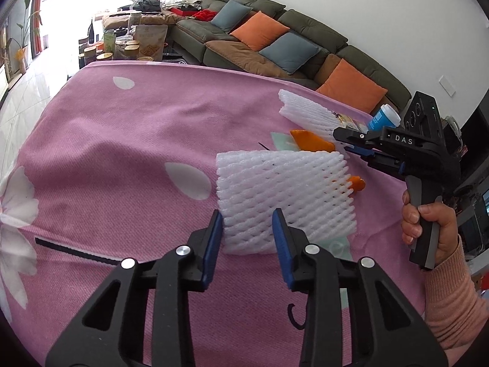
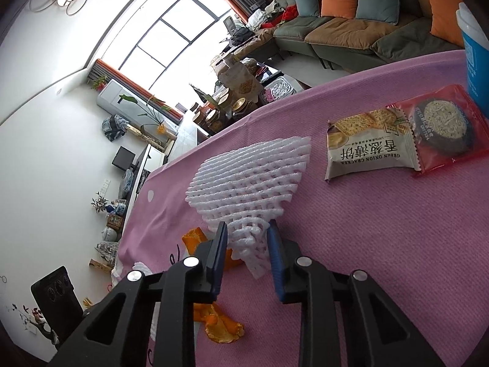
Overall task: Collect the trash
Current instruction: 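Grasp a white foam net with the left gripper while the right grasps another, then lift both foam nets and carry them over the teal wastebasket, then open the left gripper while the right gripper opens, dropping both nets in, then move both grippers back over the orange peels on the tablecloth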
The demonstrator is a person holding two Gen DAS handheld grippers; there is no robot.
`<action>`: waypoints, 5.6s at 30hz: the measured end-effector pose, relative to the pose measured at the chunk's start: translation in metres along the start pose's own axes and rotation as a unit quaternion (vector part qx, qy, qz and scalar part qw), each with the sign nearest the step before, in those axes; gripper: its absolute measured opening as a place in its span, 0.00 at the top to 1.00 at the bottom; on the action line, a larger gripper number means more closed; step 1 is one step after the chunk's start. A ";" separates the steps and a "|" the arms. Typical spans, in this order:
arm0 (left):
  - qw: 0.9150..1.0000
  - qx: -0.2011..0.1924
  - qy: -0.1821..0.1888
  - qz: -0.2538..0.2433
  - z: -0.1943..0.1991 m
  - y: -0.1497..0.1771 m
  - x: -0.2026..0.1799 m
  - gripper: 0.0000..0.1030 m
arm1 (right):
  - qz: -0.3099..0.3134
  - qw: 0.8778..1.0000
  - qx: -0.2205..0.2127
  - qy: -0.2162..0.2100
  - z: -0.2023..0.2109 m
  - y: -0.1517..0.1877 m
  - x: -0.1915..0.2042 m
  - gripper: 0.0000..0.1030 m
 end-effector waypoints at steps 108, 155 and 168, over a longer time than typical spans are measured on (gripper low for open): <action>0.942 -0.154 -0.177 0.240 0.233 0.129 0.267 0.86 | 0.306 0.922 0.176 -0.160 -0.145 0.173 0.294 0.95; 0.918 -0.111 -0.212 0.316 0.158 0.145 0.338 0.59 | 0.302 0.911 0.252 -0.124 -0.214 0.207 0.313 0.77; 0.964 -0.158 -0.138 0.162 0.167 0.091 0.208 0.33 | 0.305 0.933 0.159 -0.106 -0.112 0.158 0.263 0.66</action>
Point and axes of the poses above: each gripper's, at about its wrist camera, not at the fingertips, and z roughly against the way its jaws point, x to its left, y to its underside, the point moved 8 cm from there along -z, roughly the way its jaws point, and after that the axes turned 12 degrees about -y, right-handed, at the moved point
